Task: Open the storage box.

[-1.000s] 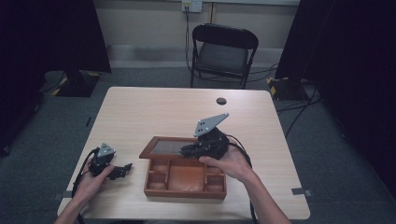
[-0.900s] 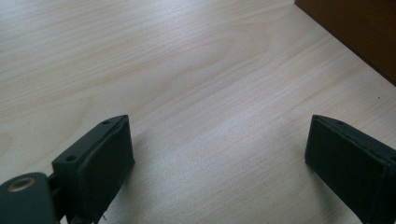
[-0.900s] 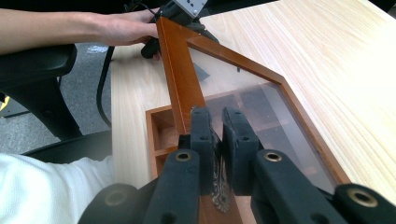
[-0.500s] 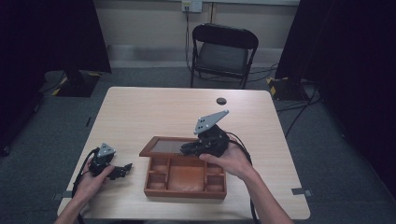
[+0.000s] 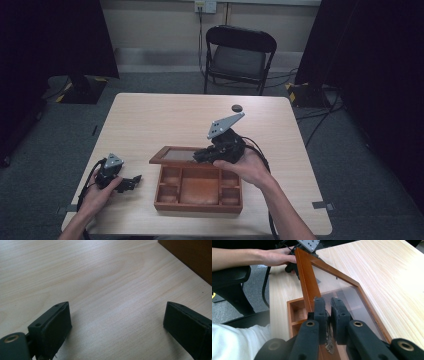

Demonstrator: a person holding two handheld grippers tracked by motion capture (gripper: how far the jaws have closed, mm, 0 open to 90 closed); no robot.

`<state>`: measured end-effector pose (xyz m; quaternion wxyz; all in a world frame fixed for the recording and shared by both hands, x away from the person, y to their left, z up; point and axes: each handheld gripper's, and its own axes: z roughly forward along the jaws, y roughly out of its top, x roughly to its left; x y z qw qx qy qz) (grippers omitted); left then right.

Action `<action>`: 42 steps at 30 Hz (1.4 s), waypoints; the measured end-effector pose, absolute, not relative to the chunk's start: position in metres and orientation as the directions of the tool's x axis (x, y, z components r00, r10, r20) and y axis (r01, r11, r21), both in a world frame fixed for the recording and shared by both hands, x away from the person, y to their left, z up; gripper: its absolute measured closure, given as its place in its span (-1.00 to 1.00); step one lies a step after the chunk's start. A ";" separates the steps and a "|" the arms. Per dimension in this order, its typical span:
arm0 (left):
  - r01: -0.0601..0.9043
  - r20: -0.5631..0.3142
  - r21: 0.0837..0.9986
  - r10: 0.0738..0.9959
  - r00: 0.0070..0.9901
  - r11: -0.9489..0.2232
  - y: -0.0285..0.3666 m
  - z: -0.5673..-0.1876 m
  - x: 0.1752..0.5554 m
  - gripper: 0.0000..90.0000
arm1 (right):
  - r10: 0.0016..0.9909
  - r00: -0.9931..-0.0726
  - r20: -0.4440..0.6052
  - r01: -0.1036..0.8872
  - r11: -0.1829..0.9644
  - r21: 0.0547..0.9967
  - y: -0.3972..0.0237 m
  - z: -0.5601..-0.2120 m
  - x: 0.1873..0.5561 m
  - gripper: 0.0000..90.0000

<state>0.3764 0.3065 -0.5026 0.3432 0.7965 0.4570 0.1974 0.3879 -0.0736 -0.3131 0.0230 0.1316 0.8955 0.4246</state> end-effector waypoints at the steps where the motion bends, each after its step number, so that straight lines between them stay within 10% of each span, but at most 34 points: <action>1: 0.593 0.001 0.727 0.863 0.505 -0.347 0.307 -0.503 0.376 -0.84 | 0.253 -0.965 0.069 0.213 0.604 0.768 -0.074 -0.313 0.388 0.86; 42: 0.592 0.002 0.727 0.863 0.505 -0.348 0.307 -0.503 0.376 -0.84 | 0.274 -0.960 0.067 0.223 0.593 0.774 -0.074 -0.302 0.399 0.87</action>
